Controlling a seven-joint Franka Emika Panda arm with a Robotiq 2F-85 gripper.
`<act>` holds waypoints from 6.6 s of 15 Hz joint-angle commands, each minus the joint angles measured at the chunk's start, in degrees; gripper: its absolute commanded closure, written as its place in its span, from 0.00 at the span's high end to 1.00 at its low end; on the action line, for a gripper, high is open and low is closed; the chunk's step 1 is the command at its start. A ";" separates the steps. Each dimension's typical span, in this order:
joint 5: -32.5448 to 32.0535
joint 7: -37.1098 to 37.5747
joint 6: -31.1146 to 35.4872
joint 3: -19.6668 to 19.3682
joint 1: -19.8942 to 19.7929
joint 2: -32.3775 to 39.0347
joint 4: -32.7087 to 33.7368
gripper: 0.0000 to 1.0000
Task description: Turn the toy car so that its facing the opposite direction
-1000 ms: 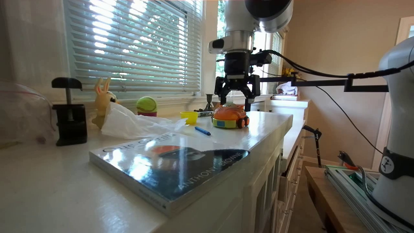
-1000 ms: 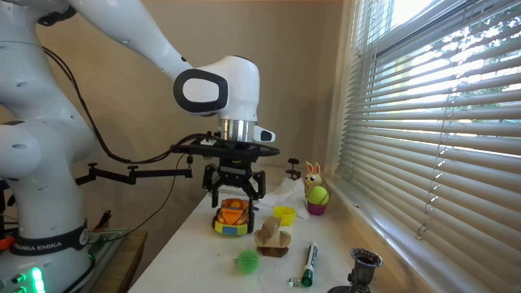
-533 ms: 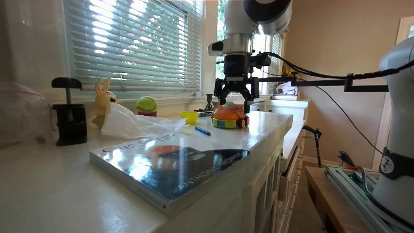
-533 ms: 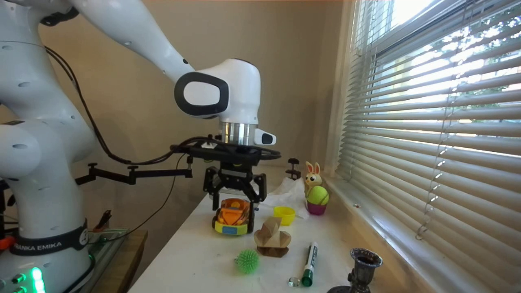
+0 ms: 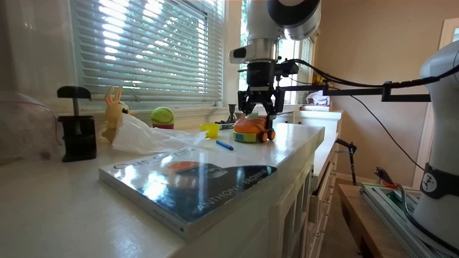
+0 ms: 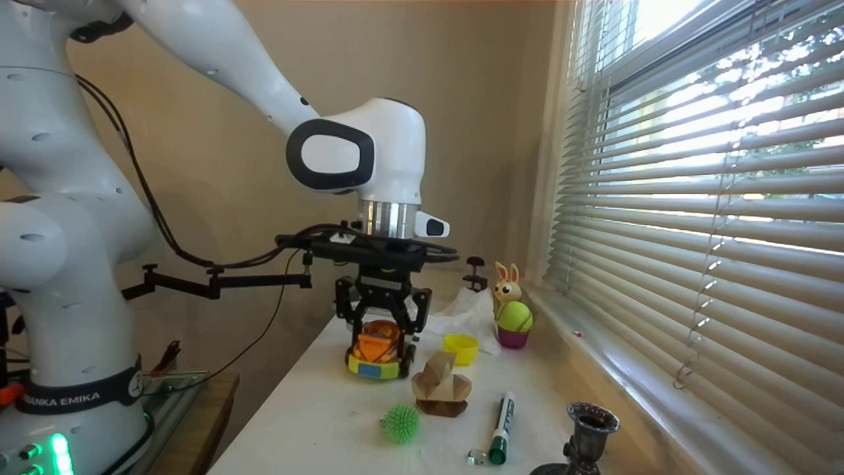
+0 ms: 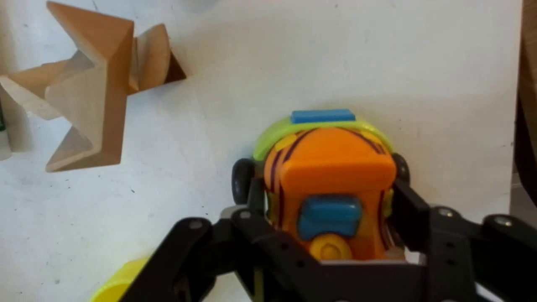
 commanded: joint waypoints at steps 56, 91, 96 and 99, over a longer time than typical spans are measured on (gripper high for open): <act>4.34 107.13 -10.58 16.67 -1.40 1.70 12.15 0.45; 2.67 171.56 -12.12 18.20 -2.46 2.97 11.35 0.45; 1.65 177.20 -11.24 17.67 -2.67 2.68 10.64 0.45; 0.84 177.30 -11.14 17.49 -2.58 2.84 9.87 0.45</act>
